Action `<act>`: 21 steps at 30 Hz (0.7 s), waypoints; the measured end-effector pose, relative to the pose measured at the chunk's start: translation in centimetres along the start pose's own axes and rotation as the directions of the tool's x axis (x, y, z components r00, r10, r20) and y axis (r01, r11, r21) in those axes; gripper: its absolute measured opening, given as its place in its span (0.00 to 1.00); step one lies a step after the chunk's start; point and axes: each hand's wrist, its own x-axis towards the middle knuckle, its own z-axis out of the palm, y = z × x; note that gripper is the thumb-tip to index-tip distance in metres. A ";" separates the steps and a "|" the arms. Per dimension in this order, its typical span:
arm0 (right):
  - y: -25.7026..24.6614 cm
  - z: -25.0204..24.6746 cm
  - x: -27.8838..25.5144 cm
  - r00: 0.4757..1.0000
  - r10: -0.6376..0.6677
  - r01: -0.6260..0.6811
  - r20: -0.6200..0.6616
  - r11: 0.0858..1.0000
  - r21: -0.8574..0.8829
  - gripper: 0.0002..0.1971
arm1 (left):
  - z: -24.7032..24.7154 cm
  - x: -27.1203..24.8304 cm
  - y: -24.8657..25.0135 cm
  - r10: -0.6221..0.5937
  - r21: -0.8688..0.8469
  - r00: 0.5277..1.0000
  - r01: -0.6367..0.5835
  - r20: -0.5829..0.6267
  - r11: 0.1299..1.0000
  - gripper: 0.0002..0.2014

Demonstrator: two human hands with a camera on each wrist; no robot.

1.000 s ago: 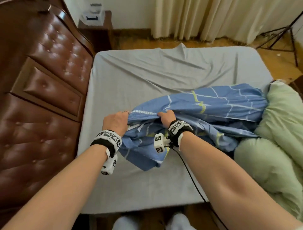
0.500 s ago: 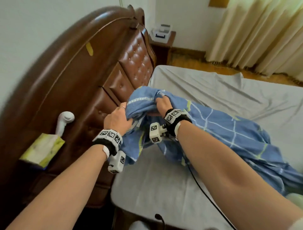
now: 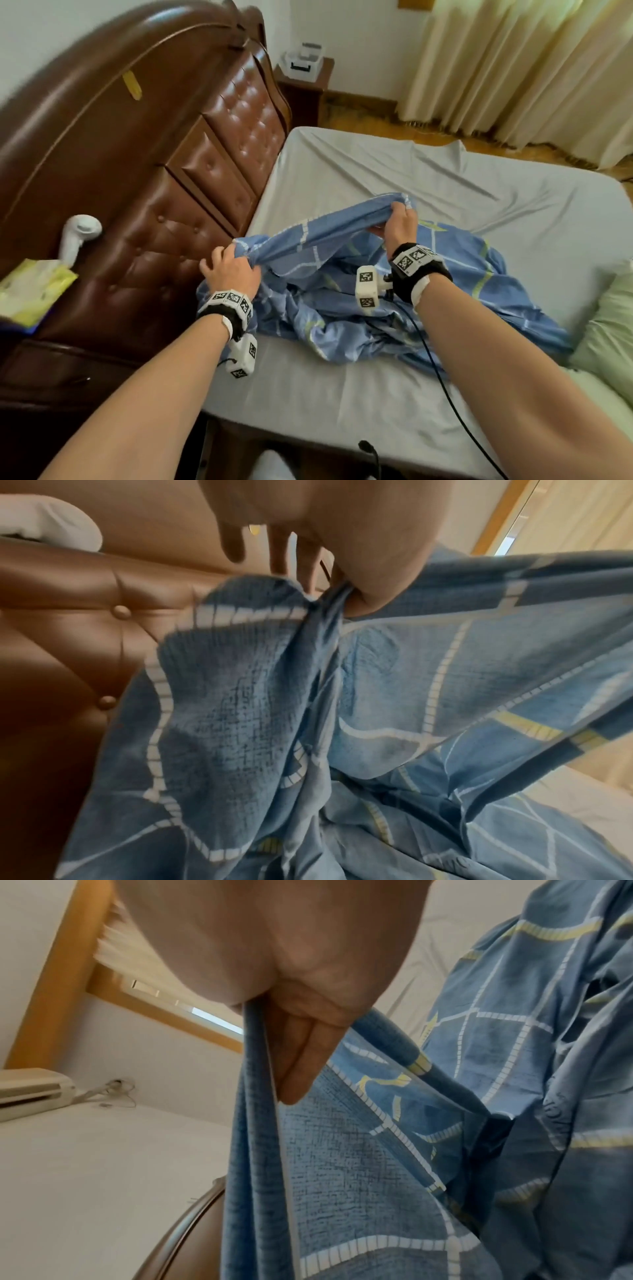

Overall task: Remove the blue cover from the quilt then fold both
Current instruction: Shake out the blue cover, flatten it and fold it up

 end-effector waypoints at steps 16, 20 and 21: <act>3.4 -2.6 -13.1 0.514 0.127 0.172 0.849 0.954 -0.246 0.03 | -7.9 -10.7 4.2 0.164 -0.688 0.980 -0.040 0.115 0.725 0.13; 2.9 -2.0 -13.8 0.523 0.158 0.346 0.838 0.859 -0.378 0.10 | -7.6 -12.0 2.5 0.175 -0.790 0.978 -0.020 0.110 0.612 0.20; 3.2 -1.8 -14.5 0.516 0.221 0.356 0.827 0.823 -0.442 0.15 | -7.9 -12.2 2.1 0.164 -0.811 0.982 -0.022 0.092 0.585 0.23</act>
